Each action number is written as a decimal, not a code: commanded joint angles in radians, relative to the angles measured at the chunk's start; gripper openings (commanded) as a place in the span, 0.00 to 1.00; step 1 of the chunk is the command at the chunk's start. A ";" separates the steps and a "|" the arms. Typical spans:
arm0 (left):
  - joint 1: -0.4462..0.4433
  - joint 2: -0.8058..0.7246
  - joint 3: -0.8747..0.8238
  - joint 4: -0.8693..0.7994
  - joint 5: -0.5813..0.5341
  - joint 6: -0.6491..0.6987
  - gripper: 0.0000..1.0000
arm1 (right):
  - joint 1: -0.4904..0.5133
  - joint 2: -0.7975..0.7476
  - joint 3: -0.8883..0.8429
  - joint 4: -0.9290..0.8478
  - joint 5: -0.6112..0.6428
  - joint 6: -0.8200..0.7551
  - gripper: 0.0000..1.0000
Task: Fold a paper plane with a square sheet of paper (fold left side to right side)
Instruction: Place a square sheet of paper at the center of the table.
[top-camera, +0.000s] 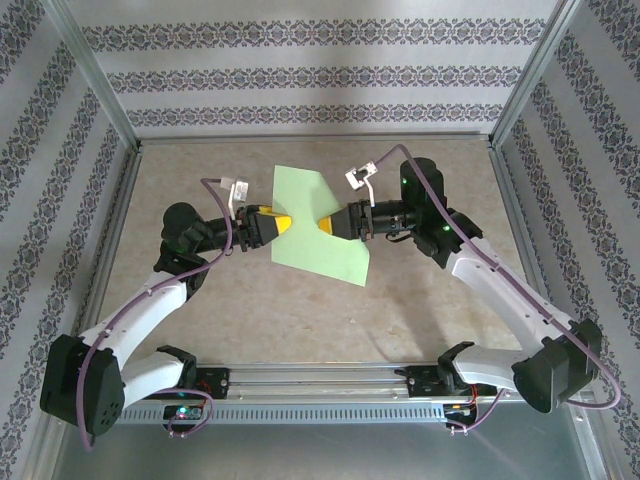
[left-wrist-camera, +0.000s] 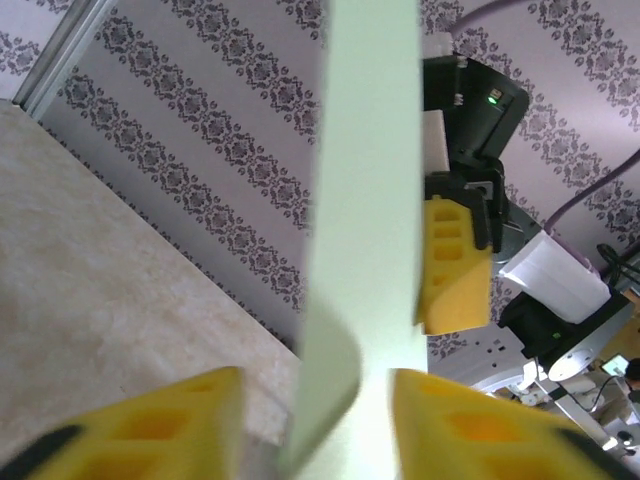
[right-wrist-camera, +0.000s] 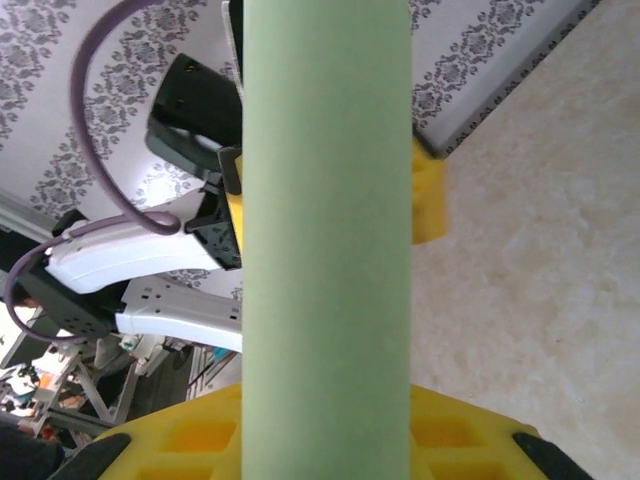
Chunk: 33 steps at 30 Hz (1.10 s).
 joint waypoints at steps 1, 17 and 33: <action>-0.007 -0.024 0.022 -0.050 0.006 0.068 0.17 | -0.014 0.006 0.026 -0.024 0.040 -0.044 0.30; -0.007 0.233 0.001 -0.400 -0.209 0.139 0.00 | -0.221 -0.026 -0.143 -0.189 0.476 -0.037 0.83; -0.020 0.536 0.045 -0.597 -0.370 0.198 0.00 | -0.199 0.160 -0.401 0.092 0.496 0.176 0.57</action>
